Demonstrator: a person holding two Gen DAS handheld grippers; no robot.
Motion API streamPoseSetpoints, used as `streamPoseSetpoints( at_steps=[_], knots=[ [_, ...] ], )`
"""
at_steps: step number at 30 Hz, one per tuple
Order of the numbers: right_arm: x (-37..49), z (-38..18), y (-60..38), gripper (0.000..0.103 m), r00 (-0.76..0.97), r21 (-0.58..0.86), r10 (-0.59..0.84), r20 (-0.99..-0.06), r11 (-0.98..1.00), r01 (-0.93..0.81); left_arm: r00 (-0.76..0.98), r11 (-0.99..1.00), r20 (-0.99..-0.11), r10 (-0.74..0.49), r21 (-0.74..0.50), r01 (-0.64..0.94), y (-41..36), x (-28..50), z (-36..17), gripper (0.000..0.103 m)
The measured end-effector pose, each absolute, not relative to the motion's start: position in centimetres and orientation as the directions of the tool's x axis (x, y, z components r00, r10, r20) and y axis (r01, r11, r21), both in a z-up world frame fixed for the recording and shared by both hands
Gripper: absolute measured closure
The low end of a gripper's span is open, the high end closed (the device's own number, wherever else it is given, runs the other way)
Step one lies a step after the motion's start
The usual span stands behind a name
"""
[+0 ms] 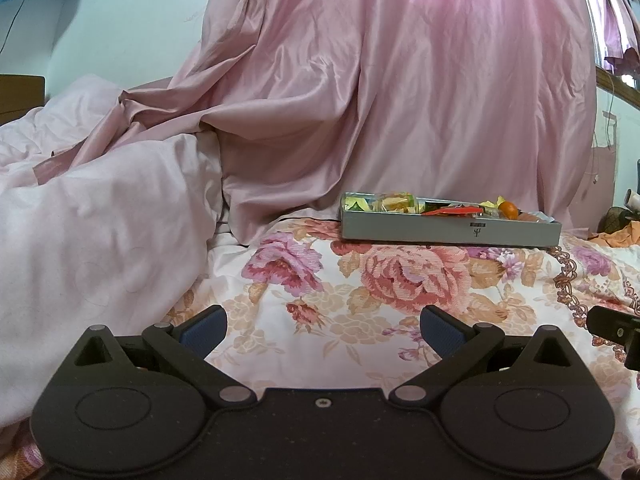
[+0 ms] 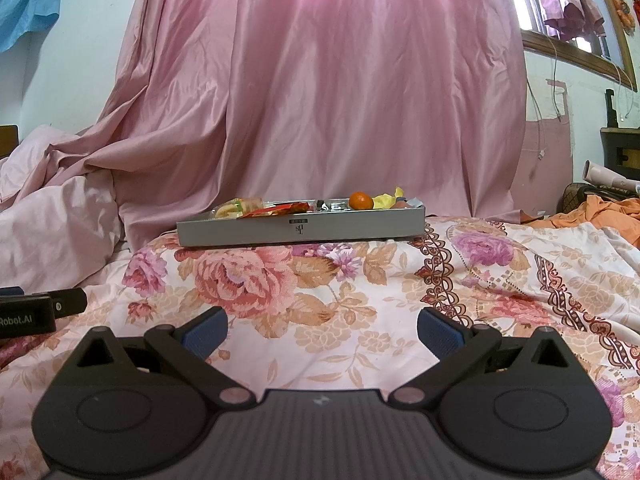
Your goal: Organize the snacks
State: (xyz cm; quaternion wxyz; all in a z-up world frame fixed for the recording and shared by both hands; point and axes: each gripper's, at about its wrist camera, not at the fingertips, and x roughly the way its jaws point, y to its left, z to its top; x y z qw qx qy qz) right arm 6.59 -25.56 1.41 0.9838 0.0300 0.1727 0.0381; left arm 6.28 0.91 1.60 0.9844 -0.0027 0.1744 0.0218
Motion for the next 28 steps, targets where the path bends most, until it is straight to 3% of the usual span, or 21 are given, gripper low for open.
streamPoseSetpoints(
  at_steps=[28],
  knots=[
    [6.49,1.12,-25.40,0.000,0.937,0.066,0.087,-0.339,0.995,-0.069,0.918,0.997,-0.388,0.083,0.029,-0.078,0.49,6.32,1.86,0.001]
  ],
)
